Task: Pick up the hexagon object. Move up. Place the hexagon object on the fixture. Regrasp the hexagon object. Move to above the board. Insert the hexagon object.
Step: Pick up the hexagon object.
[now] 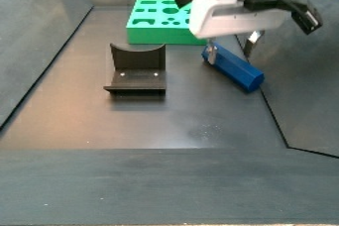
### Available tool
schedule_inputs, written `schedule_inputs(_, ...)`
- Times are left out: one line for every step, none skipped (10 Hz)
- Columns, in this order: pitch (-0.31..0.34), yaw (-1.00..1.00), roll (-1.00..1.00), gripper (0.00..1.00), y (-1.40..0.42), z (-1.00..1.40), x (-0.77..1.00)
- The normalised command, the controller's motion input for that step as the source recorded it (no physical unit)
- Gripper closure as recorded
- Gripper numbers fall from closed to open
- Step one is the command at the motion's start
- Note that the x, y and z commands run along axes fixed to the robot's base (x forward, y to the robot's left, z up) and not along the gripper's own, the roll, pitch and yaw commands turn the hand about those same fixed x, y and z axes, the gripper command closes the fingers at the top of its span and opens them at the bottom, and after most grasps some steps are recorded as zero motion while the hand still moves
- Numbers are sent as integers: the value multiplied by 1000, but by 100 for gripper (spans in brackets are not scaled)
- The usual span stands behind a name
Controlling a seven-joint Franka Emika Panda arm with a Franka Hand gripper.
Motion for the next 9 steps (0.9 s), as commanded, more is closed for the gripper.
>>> schedule_inputs(-90, 229, 86, 0, -23, -1000, -180)
schedule_inputs(-87, 220, 76, 0, -6, -1000, -174)
schedule_inputs(-91, 194, 96, 0, 0, -1000, -134)
schedule_inputs(-106, 43, 131, 0, -89, -623, 0)
schedule_inputs(0, 0, 0, 0, 0, 0, 0)
schedule_inputs(0, 0, 0, 100, 0, 0, 0)
schedule_inputs(0, 0, 0, 100, 0, 0, 0)
schedule_inputs(0, 0, 0, 100, 0, 0, 0)
schedule_inputs(0, 0, 0, 100, 0, 0, 0)
